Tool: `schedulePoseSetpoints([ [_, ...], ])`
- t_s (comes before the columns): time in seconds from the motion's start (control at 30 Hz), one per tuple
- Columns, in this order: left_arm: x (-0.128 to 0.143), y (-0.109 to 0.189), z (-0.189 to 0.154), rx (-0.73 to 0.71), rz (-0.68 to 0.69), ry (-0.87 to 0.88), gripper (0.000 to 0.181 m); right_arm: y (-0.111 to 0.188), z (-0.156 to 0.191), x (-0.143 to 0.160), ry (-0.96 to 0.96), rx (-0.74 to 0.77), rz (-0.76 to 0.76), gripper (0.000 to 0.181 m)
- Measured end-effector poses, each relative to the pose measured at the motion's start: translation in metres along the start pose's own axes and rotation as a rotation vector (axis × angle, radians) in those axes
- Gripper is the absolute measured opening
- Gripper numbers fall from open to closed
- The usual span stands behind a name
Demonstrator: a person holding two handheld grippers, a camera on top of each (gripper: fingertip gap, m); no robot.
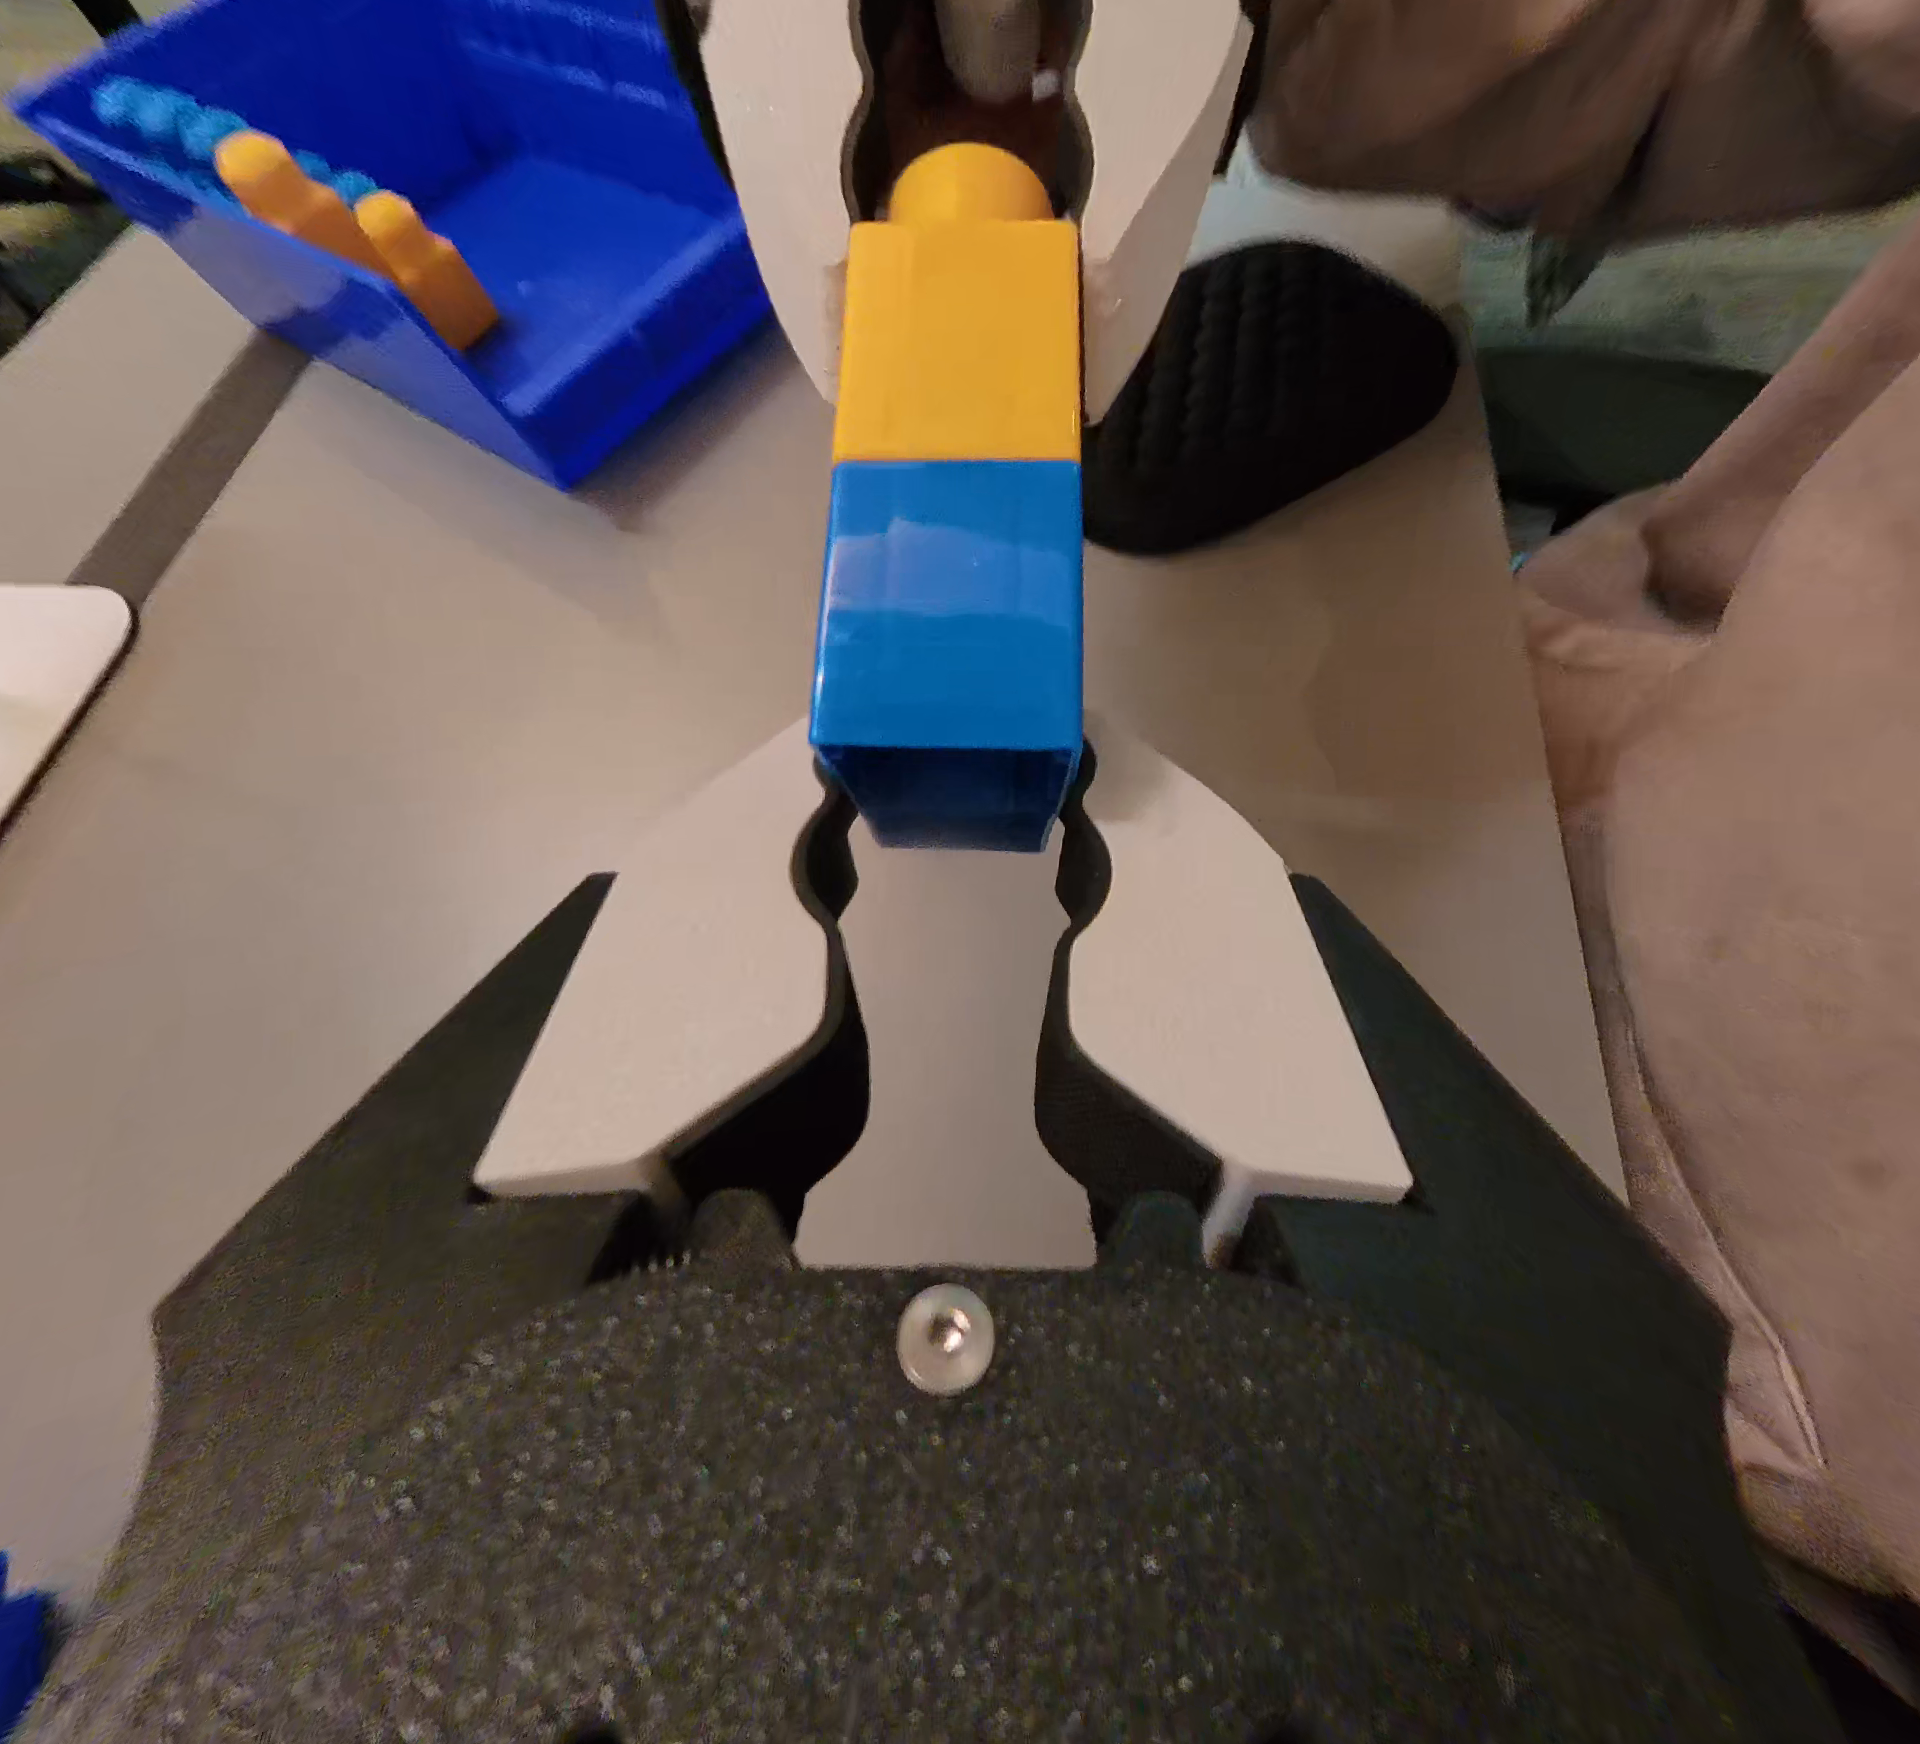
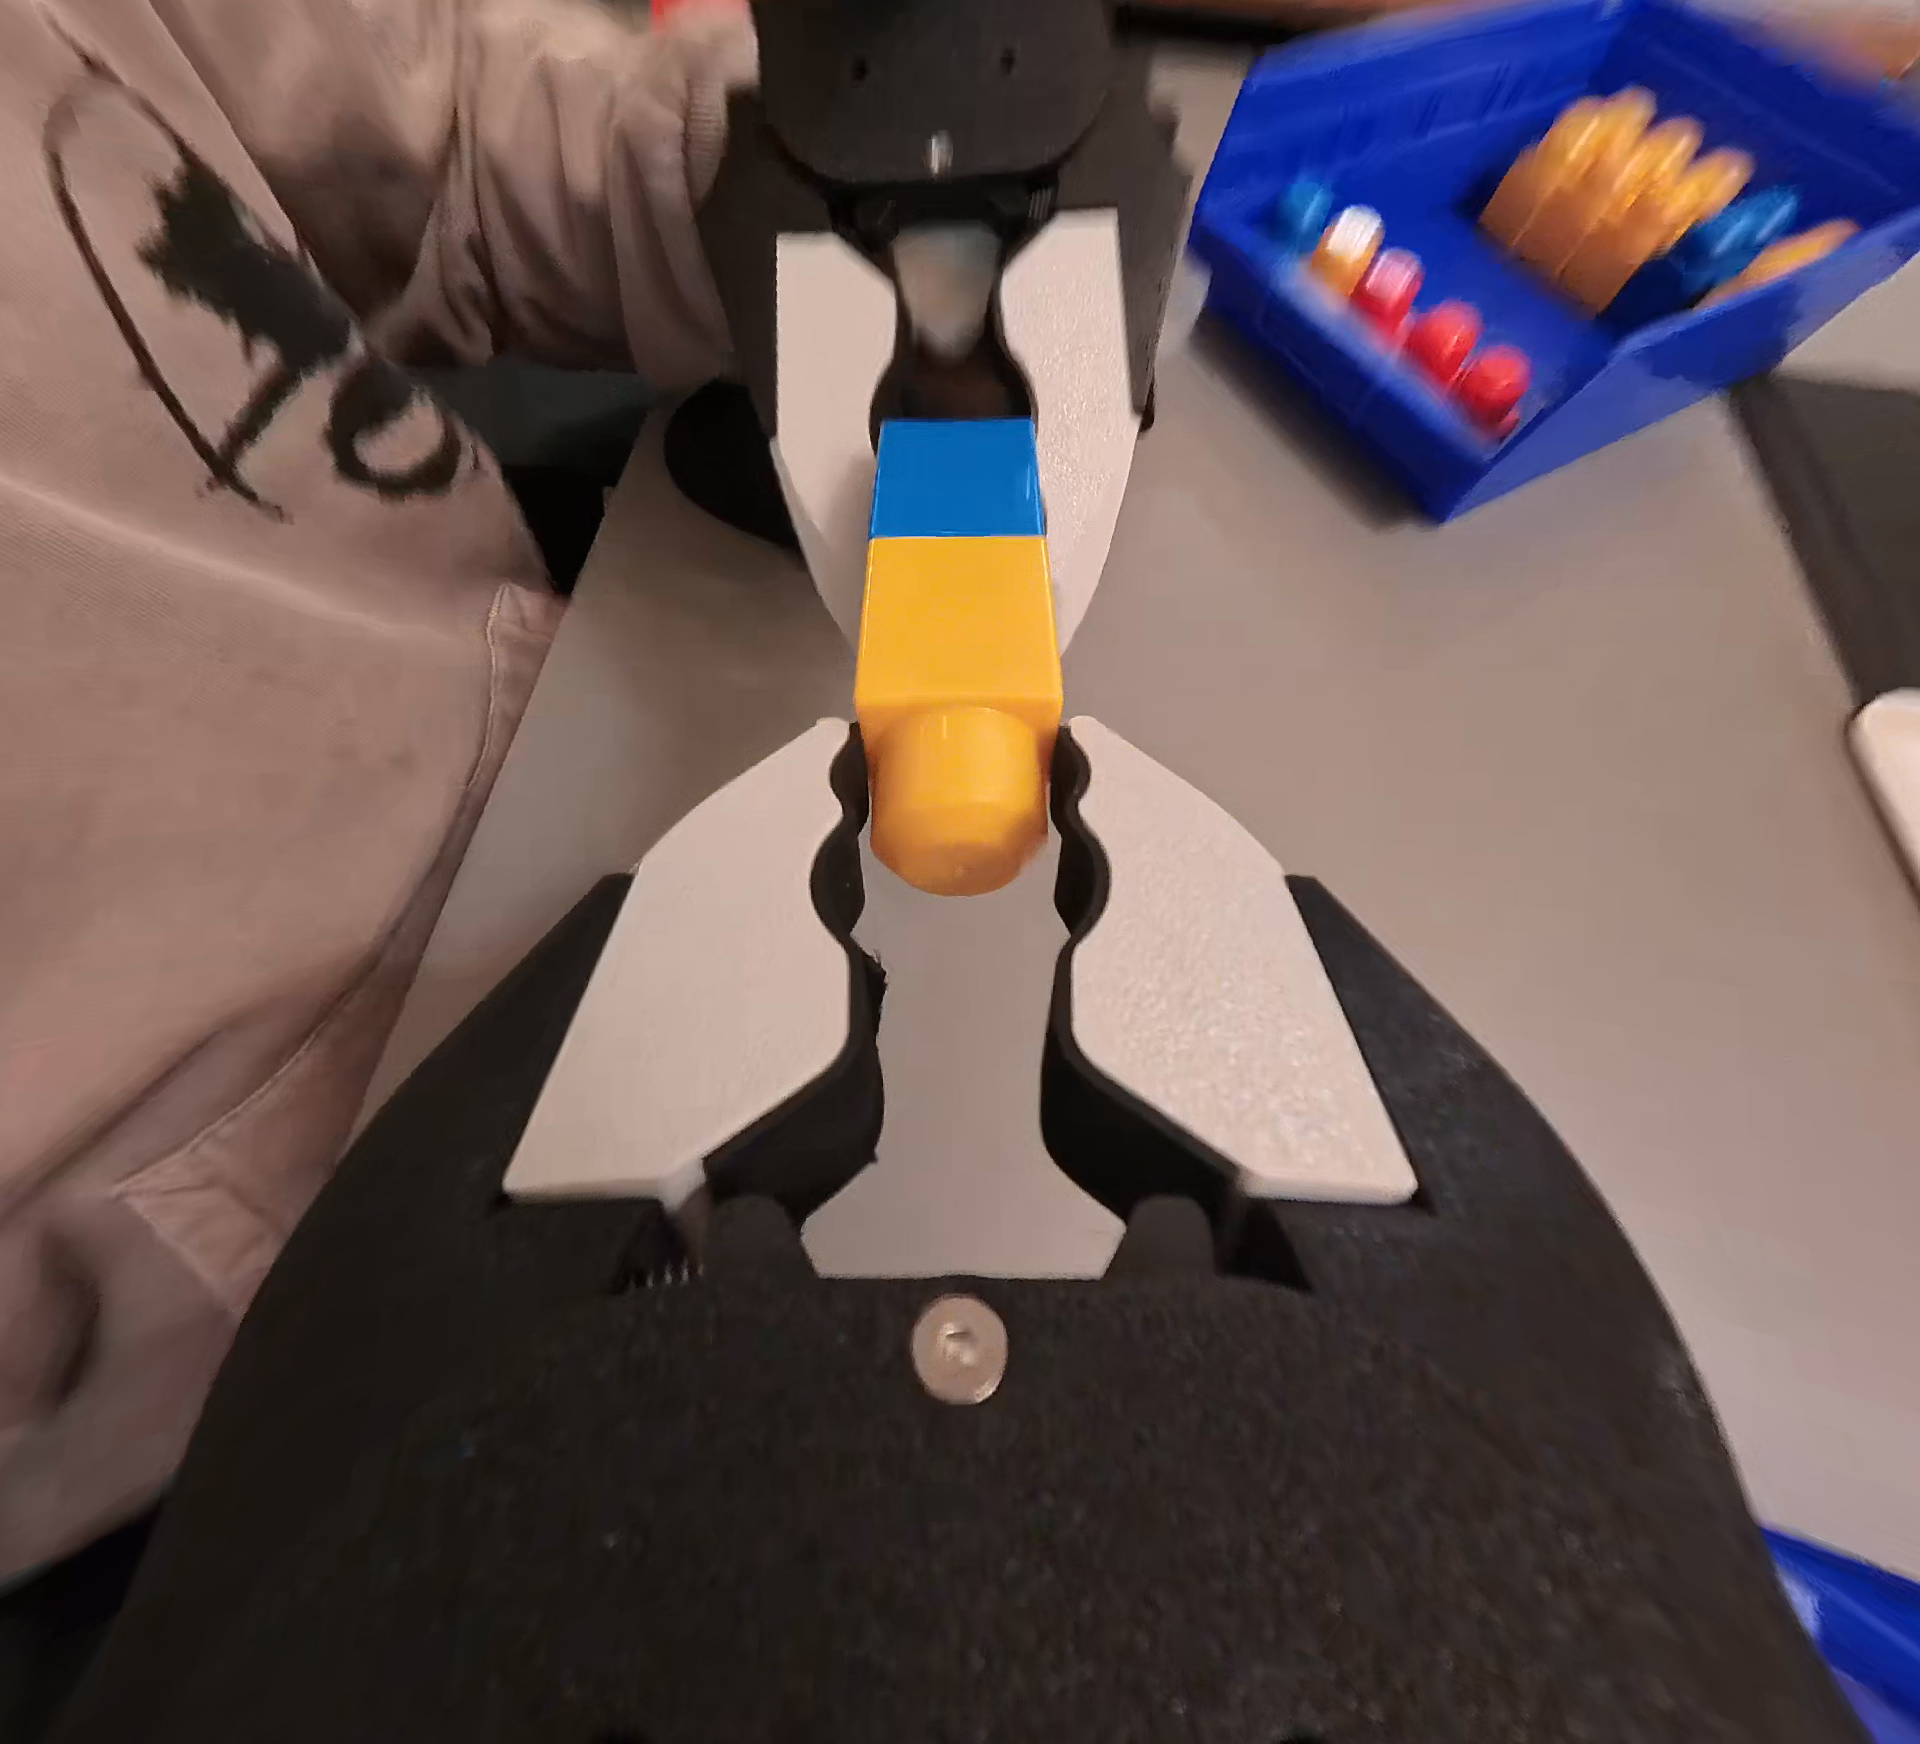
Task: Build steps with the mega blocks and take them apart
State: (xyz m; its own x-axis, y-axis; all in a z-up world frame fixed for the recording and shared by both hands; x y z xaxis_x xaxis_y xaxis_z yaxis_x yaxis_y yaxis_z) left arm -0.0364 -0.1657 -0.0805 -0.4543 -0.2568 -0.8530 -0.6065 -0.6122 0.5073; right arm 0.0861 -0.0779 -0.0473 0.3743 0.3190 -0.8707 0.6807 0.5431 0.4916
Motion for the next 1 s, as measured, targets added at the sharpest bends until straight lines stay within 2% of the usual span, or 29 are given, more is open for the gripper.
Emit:
schedulePoseSetpoints([
  [0.1, -0.008, 0.006, 0.002, -0.001, -0.142, 0.049, 0.037, 0.007, 0.001, -0.005, -0.007, 0.048, -0.201, 0.034],
  [0.23, -0.009, -0.001, -0.006, 0.010, -0.291, 0.104, 0.037, 0.008, 0.009, -0.005, -0.036, 0.083, -0.503, 0.039],
  [0.3, -0.008, -0.006, -0.012, 0.019, -0.349, 0.131, 0.037, 0.008, 0.013, -0.003, -0.052, 0.107, -0.596, 0.035],
  [0.37, -0.006, -0.010, -0.017, 0.015, -0.391, 0.146, 0.037, 0.009, 0.018, -0.002, -0.059, 0.115, -0.614, 0.035],
  [0.47, 0.001, -0.011, -0.019, -0.043, -0.408, 0.155, 0.048, 0.023, 0.019, -0.005, -0.054, 0.137, -0.525, 0.035],
  [0.57, 0.005, -0.003, -0.016, -0.105, -0.436, 0.173, 0.042, 0.070, -0.001, -0.011, -0.050, 0.276, -0.304, 0.035],
  [0.67, 0.007, 0.007, -0.010, -0.169, -0.494, 0.202, 0.033, 0.128, -0.050, -0.008, -0.129, 0.464, 0.009, 0.035],
  [0.77, 0.009, 0.016, -0.003, -0.252, -0.545, 0.224, 0.024, 0.169, -0.110, 0.014, -0.234, 0.524, 0.280, 0.035],
  [0.9, 0.012, 0.028, 0.006, -0.381, -0.600, 0.238, 0.013, 0.183, -0.176, 0.064, -0.347, 0.515, 0.520, 0.035],
  [1.0, 0.016, 0.035, 0.010, -0.442, -0.615, 0.251, 0.010, 0.169, -0.203, 0.096, -0.395, 0.462, 0.567, 0.035],
])
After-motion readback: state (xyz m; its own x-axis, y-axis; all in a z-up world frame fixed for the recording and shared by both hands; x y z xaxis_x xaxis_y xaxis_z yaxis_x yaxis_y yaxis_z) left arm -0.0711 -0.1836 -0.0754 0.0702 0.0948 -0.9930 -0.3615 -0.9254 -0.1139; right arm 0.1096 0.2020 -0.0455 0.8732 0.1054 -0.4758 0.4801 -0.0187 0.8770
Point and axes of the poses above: each gripper's, where its closed fingertips meet, y back along the fingers, x out of its underside, z = x × y across the jaws, the point moved 7 cm from there along y, back along the fingers, and after that the axes turned 4 degrees about -x, right-handed, at the moved point
